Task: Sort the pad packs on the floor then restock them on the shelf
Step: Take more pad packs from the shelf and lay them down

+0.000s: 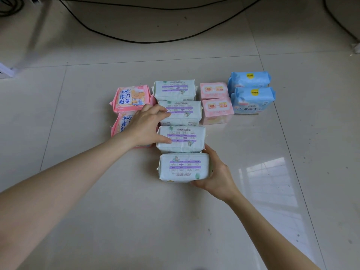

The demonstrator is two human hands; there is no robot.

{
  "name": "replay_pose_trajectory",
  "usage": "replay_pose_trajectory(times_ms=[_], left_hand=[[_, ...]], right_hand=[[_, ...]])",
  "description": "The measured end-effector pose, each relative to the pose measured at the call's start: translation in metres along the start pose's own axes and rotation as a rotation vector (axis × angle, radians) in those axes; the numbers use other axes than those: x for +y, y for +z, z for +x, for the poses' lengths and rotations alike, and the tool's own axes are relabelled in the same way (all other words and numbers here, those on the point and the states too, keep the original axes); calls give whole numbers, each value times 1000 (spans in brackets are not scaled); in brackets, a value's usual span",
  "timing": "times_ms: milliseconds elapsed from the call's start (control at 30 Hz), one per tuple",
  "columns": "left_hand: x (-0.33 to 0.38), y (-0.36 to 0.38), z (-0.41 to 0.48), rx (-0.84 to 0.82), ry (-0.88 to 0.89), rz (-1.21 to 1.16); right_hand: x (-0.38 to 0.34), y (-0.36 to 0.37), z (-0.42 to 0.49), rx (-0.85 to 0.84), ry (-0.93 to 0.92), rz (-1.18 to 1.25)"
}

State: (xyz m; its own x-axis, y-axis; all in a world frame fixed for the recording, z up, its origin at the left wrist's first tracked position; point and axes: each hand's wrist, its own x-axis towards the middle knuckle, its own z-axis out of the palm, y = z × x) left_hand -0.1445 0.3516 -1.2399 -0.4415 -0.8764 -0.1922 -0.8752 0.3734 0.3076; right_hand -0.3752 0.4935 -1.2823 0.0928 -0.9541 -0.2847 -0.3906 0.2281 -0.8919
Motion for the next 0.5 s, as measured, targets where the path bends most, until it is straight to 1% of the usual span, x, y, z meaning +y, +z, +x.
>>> replay_pose_trajectory(times_ms=[167,233,300,400,500], left_hand=[[5,-3,-3,-23,-9,11],[9,-5,-9,-46,-32,36],[14,-8,-18,-67,-54,63],[23,-18,-37,-81,-87,101],[34,-37,-60,-88,-117,149]], right_hand=[[-9,-3,-5,28,32,-96],[-16,-8,-11,-6,99,-159],[-23,-16,-17,-45,150,-283],[-44,-26,-28,-48,140,-494],[-73,-34,-38,-56,130,-638]])
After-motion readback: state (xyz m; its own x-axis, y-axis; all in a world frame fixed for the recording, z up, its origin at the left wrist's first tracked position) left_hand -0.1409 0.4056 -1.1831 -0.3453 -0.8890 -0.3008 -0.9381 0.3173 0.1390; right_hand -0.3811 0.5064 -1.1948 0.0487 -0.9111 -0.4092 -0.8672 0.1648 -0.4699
